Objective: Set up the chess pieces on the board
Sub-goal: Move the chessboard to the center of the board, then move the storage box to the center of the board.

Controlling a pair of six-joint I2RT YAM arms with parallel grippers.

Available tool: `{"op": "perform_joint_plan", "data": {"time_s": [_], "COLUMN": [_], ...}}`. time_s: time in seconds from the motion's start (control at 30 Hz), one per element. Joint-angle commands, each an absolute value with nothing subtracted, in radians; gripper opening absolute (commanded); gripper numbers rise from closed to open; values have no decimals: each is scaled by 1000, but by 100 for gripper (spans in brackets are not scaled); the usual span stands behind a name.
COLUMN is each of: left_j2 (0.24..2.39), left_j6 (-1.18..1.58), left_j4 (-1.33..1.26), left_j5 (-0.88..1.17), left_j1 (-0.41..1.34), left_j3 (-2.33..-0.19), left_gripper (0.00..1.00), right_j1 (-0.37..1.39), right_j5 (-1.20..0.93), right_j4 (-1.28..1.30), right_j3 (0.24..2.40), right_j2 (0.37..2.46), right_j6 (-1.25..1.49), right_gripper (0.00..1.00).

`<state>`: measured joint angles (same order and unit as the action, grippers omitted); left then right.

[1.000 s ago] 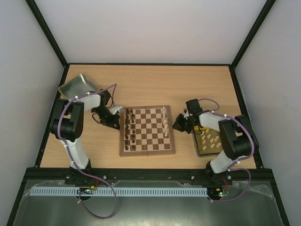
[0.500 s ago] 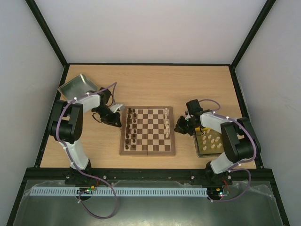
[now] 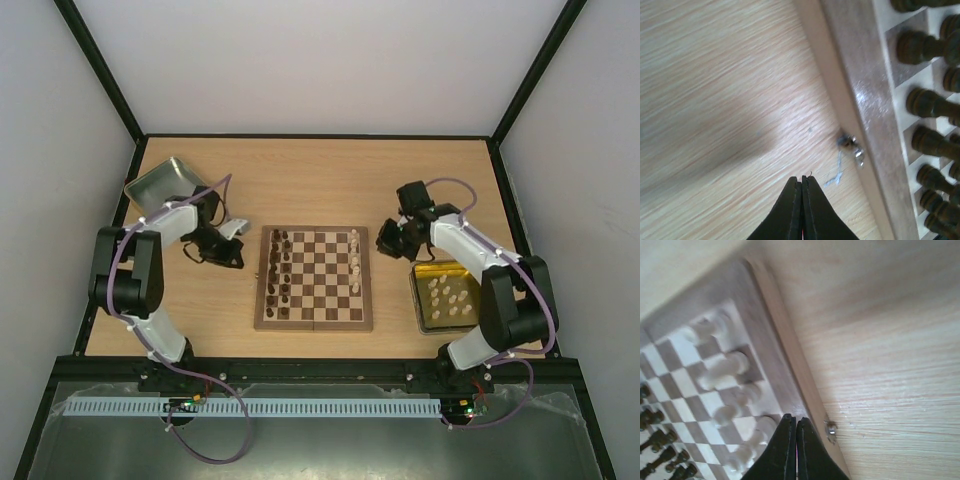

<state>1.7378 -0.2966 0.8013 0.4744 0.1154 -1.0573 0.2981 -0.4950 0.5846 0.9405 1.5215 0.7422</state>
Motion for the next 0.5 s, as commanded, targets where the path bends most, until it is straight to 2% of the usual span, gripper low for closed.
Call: {"op": "perform_joint_plan", "data": {"time_s": [0.0,0.17,0.33,0.47], "left_j2": [1671,1610,1547,1490], "left_j6": [-335,-363,-367,-362], "left_j4": [828,856,869,873], "left_j5": [441,442,440,443], "left_j1": [57,-15,-36,-41], "left_j3": [-1031,-1038,-1044,-1044], "left_gripper": [2,9,17,19], "right_j1": [295,294,294,294], "right_j5": [-315,-118,-39,-20], "right_j4": [800,1003,1090,1113], "right_j3": [1090,1156,1095,1027], "right_j2": [1490,1460,1346,1273], "right_j6": [691,678,677,688], "right_gripper": [2,3,16,21]}}
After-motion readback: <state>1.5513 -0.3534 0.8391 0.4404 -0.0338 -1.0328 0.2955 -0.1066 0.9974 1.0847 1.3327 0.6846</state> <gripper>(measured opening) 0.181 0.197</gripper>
